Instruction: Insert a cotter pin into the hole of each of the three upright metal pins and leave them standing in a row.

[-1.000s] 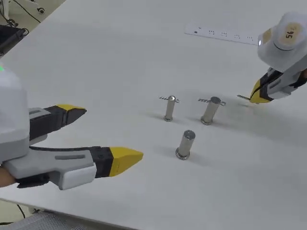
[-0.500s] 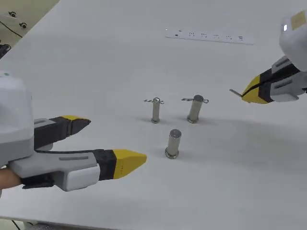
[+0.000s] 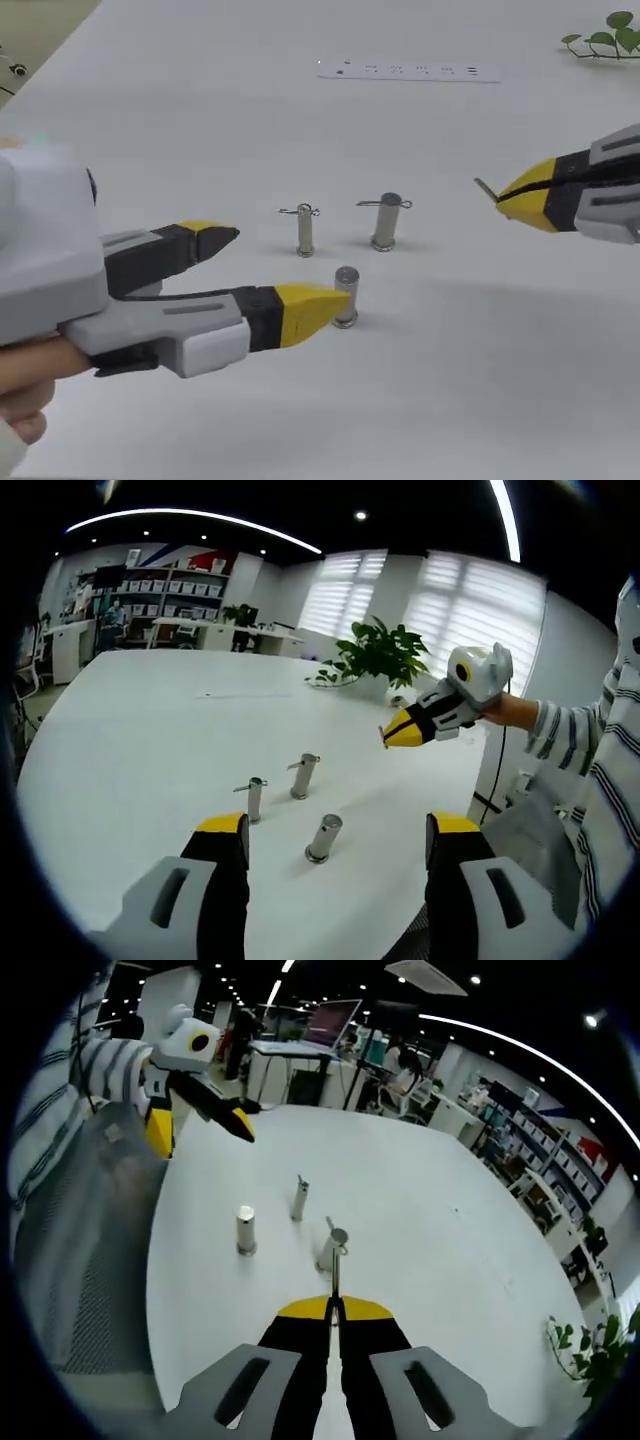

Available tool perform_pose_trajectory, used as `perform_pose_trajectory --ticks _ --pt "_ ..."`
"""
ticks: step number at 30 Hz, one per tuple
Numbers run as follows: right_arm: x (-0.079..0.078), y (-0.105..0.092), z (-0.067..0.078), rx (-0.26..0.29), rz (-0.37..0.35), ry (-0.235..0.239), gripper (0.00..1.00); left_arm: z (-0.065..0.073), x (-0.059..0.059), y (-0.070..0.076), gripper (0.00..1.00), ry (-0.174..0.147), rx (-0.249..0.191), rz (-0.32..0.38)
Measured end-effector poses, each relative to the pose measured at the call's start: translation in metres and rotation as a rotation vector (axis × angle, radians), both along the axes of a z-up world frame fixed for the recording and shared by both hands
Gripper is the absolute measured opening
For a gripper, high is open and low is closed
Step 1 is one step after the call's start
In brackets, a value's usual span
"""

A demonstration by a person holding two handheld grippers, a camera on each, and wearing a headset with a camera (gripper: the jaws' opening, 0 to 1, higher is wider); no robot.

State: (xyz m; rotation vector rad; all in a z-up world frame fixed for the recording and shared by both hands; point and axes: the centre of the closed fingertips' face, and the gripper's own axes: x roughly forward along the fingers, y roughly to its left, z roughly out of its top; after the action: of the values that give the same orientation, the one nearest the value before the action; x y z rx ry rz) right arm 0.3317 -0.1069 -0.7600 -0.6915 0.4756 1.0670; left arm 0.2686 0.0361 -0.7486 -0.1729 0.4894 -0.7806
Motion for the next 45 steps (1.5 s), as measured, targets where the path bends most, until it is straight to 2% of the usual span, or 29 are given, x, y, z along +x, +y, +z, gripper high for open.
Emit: perform_pose_trajectory --ticks 3,5,7,9,11,13,16,18,20,24,25,27,31,35,38,45 --pt "-0.011 0.007 0.005 0.037 0.008 -0.014 0.03 0.002 0.001 -0.010 0.64 0.004 -0.010 -0.030" --pt "-0.019 0.013 0.005 0.037 0.031 -0.011 0.03 0.003 0.001 -0.015 0.58 0.003 -0.015 -0.044" --pt "-0.027 0.018 0.002 0.037 0.041 -0.003 0.03 0.003 0.002 -0.022 0.52 0.028 -0.036 -0.069" --pt "-0.032 0.022 0.000 0.059 0.042 0.007 0.03 0.006 -0.002 -0.032 0.50 0.066 -0.081 -0.091" --pt "-0.039 0.027 -0.003 0.061 0.044 0.010 0.03 0.005 -0.002 -0.040 0.49 0.088 -0.091 -0.108" --pt "-0.046 0.032 -0.004 0.068 0.050 0.010 0.03 0.003 -0.004 -0.045 0.46 0.095 -0.087 -0.120" --pt "-0.056 0.038 -0.006 0.081 0.060 0.003 0.03 0.001 -0.008 -0.055 0.43 0.128 -0.114 -0.137" --pt "-0.062 0.040 -0.006 0.065 0.084 -0.022 0.03 0.002 -0.010 -0.061 0.43 0.149 -0.142 -0.141" --pt "-0.062 0.039 -0.010 0.047 0.109 -0.051 0.03 0.002 -0.010 -0.065 0.40 0.147 -0.149 -0.149" --pt "-0.066 0.040 -0.012 0.007 0.153 -0.081 0.03 0.001 -0.011 -0.072 0.37 0.181 -0.182 -0.154" --pt "-0.067 0.041 -0.011 -0.004 0.162 -0.099 0.03 0.000 -0.012 -0.074 0.36 0.192 -0.186 -0.159" --pt "-0.072 0.044 -0.011 -0.002 0.172 -0.100 0.03 -0.002 -0.012 -0.077 0.34 0.202 -0.184 -0.162" --pt "-0.076 0.049 -0.009 -0.013 0.200 -0.128 0.03 -0.001 -0.013 -0.081 0.26 0.198 -0.198 -0.171" --pt "-0.078 0.053 -0.008 -0.021 0.217 -0.145 0.03 -0.003 -0.016 -0.084 0.23 0.224 -0.209 -0.178" --pt "-0.078 0.054 -0.006 -0.037 0.231 -0.171 0.03 -0.001 -0.019 -0.087 0.14 0.219 -0.225 -0.188" --pt "-0.078 0.054 -0.006 -0.044 0.240 -0.180 0.03 -0.002 -0.022 -0.089 0.14 0.217 -0.224 -0.191"
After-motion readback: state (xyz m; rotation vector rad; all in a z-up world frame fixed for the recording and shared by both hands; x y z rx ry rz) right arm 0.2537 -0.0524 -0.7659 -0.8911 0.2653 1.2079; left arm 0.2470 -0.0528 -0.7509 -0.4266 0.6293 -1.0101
